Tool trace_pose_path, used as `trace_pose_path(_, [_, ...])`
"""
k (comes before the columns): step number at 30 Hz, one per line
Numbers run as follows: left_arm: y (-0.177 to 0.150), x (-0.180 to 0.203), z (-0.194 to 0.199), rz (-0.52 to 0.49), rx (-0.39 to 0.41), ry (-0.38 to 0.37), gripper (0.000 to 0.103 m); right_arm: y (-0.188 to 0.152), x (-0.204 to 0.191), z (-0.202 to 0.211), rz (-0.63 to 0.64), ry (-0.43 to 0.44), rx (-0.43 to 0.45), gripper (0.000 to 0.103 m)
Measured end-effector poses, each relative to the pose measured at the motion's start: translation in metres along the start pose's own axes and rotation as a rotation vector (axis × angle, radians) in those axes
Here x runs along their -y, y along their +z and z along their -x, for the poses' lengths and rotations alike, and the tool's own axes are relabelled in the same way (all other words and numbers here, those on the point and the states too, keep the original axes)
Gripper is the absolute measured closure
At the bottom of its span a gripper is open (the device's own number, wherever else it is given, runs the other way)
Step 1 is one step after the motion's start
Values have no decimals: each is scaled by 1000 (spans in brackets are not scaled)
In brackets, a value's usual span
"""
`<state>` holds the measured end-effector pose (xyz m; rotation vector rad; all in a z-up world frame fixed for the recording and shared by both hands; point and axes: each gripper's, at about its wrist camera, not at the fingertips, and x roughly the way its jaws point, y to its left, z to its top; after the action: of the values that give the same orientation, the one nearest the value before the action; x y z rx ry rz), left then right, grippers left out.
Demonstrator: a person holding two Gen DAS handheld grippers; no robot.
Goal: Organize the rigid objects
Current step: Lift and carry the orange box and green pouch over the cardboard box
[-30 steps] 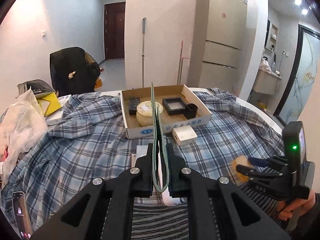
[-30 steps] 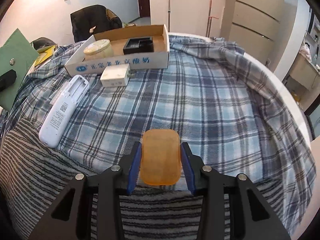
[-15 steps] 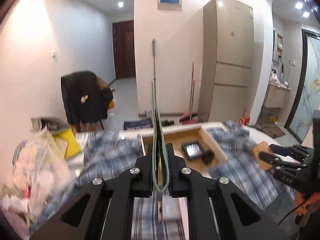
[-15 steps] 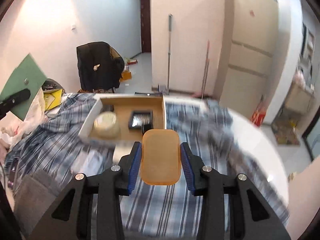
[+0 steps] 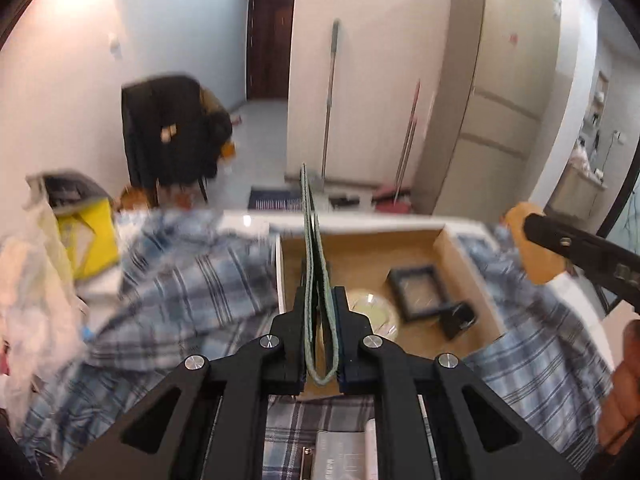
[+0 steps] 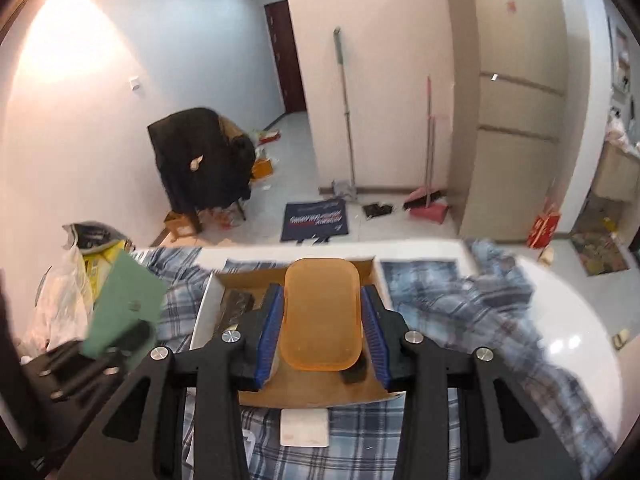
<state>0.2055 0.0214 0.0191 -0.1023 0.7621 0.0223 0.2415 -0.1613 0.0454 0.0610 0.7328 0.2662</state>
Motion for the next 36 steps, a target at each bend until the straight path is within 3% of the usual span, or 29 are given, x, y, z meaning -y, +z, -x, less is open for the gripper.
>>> trace_pose_path(4, [-11, -4, -35, 5, -91, 6, 92, -8, 18, -32, -23, -22, -88, 65])
trace_pose_path(8, [-18, -10, -48, 24, -106, 11, 92, -7, 35, -44, -3, -95, -104, 65])
trace_pose_path(13, [-21, -8, -59, 16, -108, 12, 92, -2, 57, -42, -64, -77, -108, 65])
trace_pose_path(36, [-33, -12, -79, 49, -138, 3, 92, -10, 41, -50, -30, -71, -137, 65])
